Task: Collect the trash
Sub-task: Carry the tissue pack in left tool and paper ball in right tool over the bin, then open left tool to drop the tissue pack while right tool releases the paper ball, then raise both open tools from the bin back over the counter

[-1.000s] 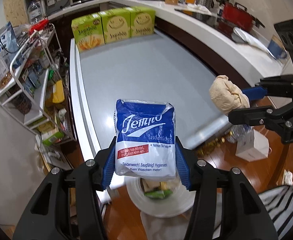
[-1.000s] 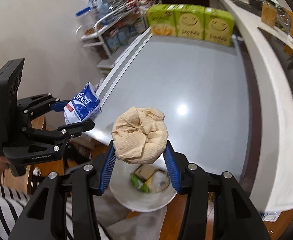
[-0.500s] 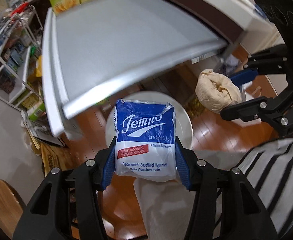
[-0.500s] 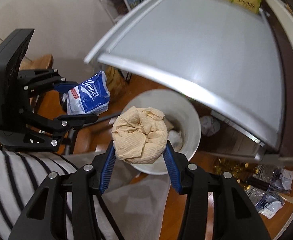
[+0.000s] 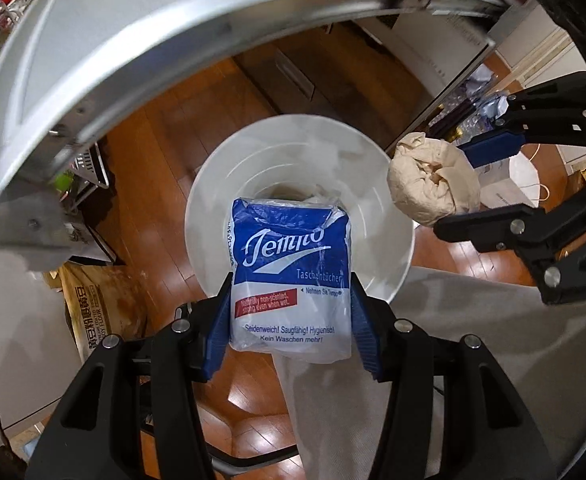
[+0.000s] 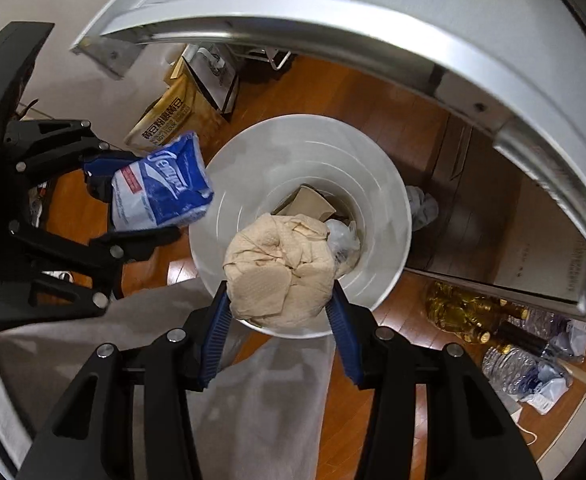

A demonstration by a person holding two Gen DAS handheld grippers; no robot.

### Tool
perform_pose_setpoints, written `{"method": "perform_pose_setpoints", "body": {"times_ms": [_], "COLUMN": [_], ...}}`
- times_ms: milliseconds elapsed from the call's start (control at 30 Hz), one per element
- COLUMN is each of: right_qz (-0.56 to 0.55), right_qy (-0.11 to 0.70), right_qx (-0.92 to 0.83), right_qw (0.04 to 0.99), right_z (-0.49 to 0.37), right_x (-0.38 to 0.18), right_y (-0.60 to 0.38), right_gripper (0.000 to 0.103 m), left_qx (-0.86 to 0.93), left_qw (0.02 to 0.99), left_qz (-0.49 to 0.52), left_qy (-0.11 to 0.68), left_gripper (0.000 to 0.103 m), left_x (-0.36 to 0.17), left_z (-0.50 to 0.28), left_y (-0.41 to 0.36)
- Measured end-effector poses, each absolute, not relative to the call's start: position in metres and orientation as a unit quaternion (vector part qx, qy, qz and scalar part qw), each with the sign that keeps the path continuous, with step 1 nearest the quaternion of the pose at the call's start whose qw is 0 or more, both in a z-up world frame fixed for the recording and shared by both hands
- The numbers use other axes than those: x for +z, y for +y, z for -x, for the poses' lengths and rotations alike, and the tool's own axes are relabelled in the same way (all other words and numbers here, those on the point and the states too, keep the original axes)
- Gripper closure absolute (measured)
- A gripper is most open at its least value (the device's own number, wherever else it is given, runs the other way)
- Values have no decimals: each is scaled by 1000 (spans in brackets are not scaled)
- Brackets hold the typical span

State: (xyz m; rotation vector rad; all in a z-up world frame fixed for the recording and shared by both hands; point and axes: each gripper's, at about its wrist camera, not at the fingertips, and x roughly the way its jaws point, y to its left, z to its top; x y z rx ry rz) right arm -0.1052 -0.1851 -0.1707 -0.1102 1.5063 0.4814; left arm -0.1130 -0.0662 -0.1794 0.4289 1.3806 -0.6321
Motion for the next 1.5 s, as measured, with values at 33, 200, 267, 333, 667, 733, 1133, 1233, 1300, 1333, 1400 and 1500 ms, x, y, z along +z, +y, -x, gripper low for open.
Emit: {"method": "perform_pose_setpoints", "body": {"times_ms": [33,200,267,333,667,733,1133,1233,1300,1333,1400,1500], "right_qz": [48,27,21,14,-29,-37,-90,-101,-103,-102,-99,-96], "right_qy": [679,680,676,674,592,566,422,425,425,423,420,417], "right_qx": [212,195,192,187,172,158,97,92,87,83,79,72], "right_qw": [701,706,711,714,787,808,897,895,895,896,898,901], "right_z": [104,98,99,101,112,110,72,63,61,59,58,56], "right_x": [-173,-177,-171,-165,-70,-55,-35,-37,-38,-38,-37,-34], "right_y": [-184,-192,-196,-202,-219,-223,-225,-225,-226,-226,-226,-227], "right_gripper": [56,36,35,35,11,7,5,5,5,5,5,5], "left_qx": [-283,-270,-267,-265,-246,-230,-117,-92,-85,-85,-83,-80], "left_qw": [703,711,715,718,789,814,891,892,894,892,891,891], "left_qz": [-191,-168,-166,-157,-86,-74,-5,-14,-10,-4,9,14], "left_qy": [623,628,625,625,556,528,439,442,441,443,447,447], "left_gripper": [47,14,14,14,3,2,2,2,2,2,2,2], "left_x": [-182,-179,-175,-167,-77,-61,-36,-36,-36,-36,-36,-37], "left_z": [110,102,103,103,107,103,58,48,45,42,40,36], "left_y": [-66,-64,-61,-60,-39,-34,-13,-11,-8,-6,-4,-1]}}
